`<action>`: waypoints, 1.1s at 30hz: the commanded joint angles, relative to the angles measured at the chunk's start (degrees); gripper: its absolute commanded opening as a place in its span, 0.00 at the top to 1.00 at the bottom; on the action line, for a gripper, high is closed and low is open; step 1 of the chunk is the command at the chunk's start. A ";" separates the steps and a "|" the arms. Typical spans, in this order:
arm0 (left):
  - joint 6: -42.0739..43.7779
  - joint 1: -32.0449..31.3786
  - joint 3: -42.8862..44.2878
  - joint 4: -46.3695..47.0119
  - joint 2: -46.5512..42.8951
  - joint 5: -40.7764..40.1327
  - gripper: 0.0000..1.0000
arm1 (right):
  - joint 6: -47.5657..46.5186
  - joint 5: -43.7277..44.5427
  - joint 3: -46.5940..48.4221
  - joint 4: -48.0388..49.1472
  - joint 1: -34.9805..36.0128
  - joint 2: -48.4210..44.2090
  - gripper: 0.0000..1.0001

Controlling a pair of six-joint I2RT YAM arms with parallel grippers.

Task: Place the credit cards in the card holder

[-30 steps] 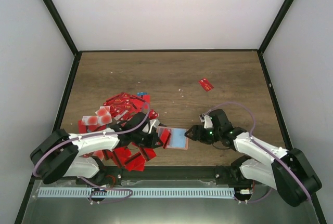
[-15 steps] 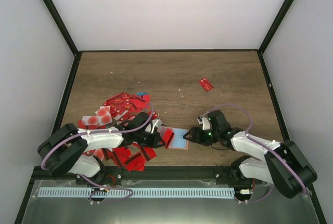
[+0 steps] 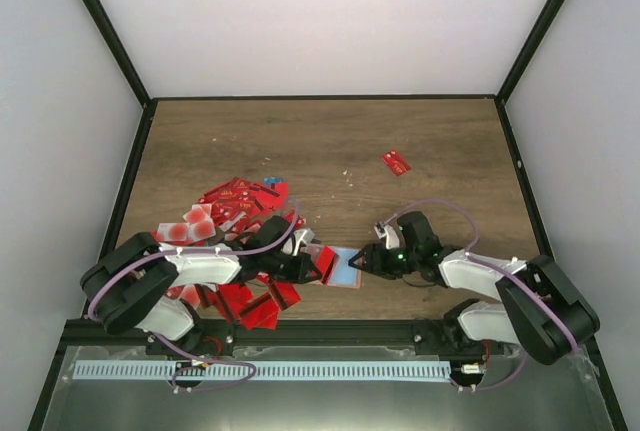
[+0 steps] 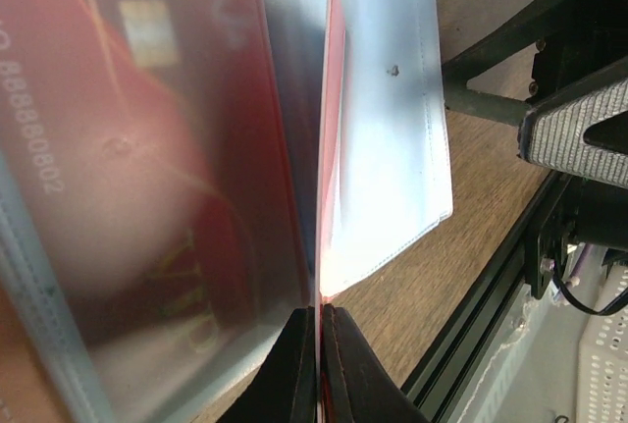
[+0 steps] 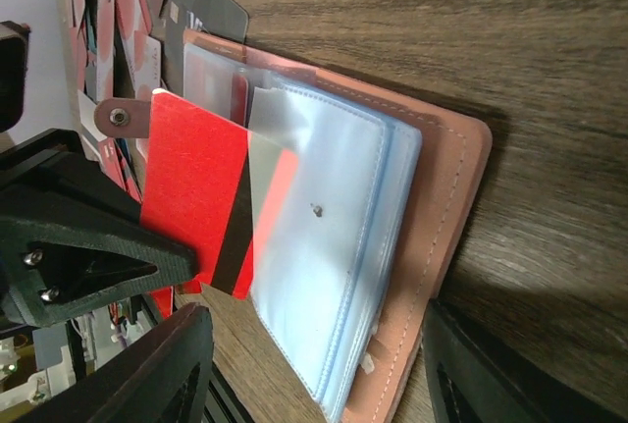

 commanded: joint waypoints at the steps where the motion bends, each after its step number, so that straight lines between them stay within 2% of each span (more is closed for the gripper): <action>1: -2.04 -0.53 -1.17 3.80 1.89 -0.45 0.96 | 0.44 -1.37 -1.38 2.51 -0.55 1.44 0.40; 33: -13.13 -2.90 -3.28 11.18 4.65 -5.82 0.96 | 1.34 -2.02 -3.20 5.19 -0.54 2.96 0.44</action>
